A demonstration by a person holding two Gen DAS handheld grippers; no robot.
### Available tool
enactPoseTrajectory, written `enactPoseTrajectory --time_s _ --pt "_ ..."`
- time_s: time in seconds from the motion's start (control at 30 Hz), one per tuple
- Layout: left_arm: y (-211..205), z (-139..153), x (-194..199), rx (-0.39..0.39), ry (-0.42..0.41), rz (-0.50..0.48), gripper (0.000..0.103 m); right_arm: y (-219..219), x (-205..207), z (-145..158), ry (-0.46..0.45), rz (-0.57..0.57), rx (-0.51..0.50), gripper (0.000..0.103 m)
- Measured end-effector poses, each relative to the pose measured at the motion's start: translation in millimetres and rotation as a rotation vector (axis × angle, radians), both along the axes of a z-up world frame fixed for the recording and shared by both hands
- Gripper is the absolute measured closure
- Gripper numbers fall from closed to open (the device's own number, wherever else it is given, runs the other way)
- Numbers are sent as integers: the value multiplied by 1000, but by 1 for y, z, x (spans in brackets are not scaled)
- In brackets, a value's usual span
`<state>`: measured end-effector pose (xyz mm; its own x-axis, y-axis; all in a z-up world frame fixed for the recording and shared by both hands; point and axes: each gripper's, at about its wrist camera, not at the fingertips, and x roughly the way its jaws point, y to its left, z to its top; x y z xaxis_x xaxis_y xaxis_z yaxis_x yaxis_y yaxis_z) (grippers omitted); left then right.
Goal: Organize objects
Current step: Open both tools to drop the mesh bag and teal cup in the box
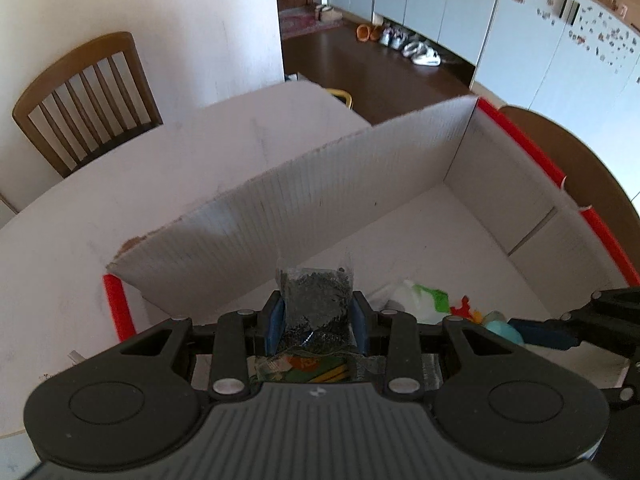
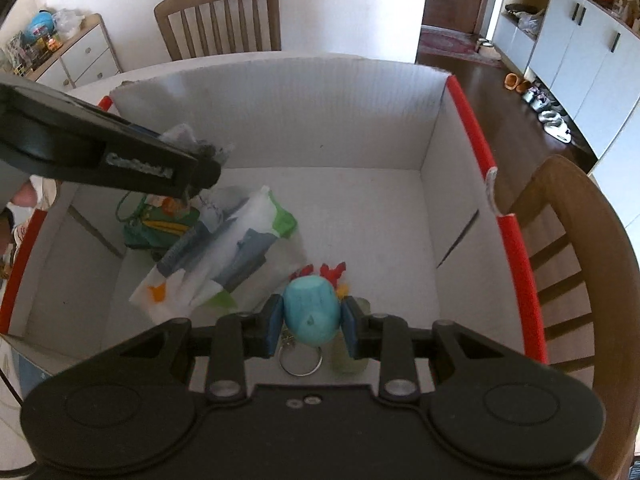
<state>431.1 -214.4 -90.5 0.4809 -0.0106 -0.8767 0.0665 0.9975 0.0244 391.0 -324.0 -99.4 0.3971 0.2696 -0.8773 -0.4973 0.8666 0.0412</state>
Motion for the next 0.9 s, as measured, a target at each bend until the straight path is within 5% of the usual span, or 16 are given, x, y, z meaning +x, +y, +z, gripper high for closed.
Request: enactPoseTrajectory --time_s 0.4,0.5,0.57,0.9 --pt "4 -16 1 -19 39 8 66 -1 1 -10 22 8 0 73" --pt "5 -17 0 -23 42 9 58 -2 1 -10 19 8 -3 72" --pt "5 -16 -2 -19 33 9 42 -3 3 -8 17 7 4 72" --pt "6 3 -24 -32 -39 -1 41 -11 -3 14 -12 -13 51 64"
